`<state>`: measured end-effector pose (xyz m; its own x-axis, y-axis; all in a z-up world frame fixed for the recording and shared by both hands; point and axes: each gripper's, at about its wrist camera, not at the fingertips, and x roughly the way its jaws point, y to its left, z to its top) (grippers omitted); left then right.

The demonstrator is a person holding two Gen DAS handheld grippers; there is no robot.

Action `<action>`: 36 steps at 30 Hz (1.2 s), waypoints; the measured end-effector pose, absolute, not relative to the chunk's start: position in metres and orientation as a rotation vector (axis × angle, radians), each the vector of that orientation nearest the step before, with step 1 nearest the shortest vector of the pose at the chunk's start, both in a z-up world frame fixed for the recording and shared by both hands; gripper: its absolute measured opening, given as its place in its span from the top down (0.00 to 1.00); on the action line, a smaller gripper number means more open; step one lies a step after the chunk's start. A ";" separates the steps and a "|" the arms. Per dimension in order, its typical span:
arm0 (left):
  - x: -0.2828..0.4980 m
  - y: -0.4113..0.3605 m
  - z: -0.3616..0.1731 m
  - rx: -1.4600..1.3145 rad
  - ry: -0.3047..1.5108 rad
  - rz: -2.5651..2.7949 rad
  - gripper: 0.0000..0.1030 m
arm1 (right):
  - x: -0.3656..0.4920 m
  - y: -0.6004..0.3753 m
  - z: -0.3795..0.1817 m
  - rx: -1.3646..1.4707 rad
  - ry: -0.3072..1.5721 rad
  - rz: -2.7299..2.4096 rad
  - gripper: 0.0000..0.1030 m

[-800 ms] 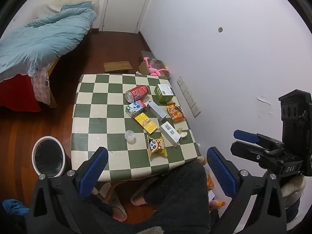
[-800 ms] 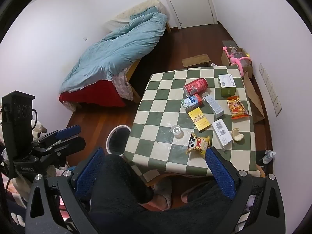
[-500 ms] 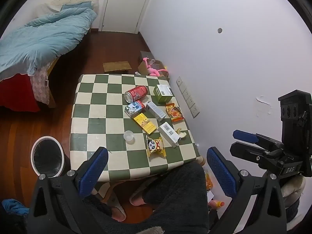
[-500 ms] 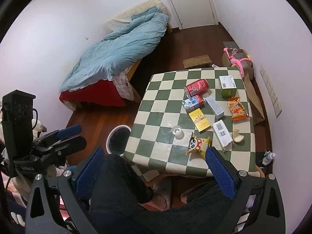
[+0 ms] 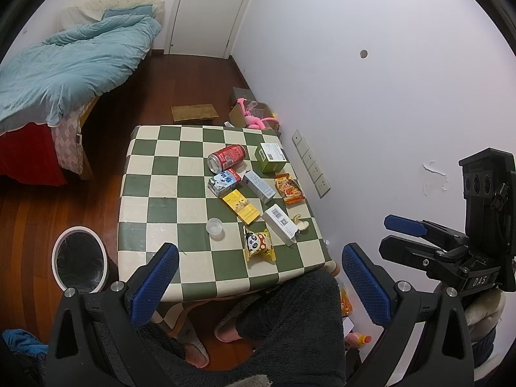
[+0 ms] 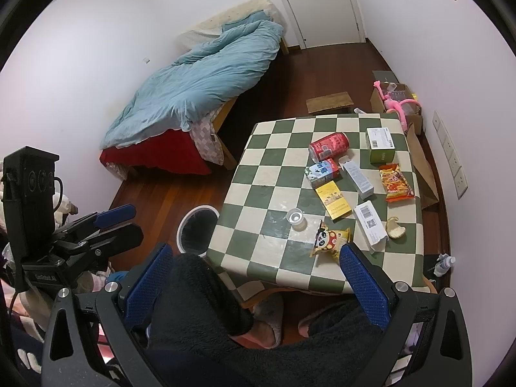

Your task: Collect trash

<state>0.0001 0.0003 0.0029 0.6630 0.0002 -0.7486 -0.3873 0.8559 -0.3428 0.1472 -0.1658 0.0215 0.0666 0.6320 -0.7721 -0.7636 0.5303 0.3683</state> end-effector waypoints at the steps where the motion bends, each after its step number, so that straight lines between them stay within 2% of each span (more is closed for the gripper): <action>1: 0.000 0.000 0.003 -0.510 0.823 0.230 0.00 | 0.148 -0.165 0.022 -0.148 1.072 1.058 0.00; 36: 0.002 0.001 0.010 -0.502 0.820 0.230 0.00 | 0.145 -0.165 0.024 -0.157 1.063 1.060 0.00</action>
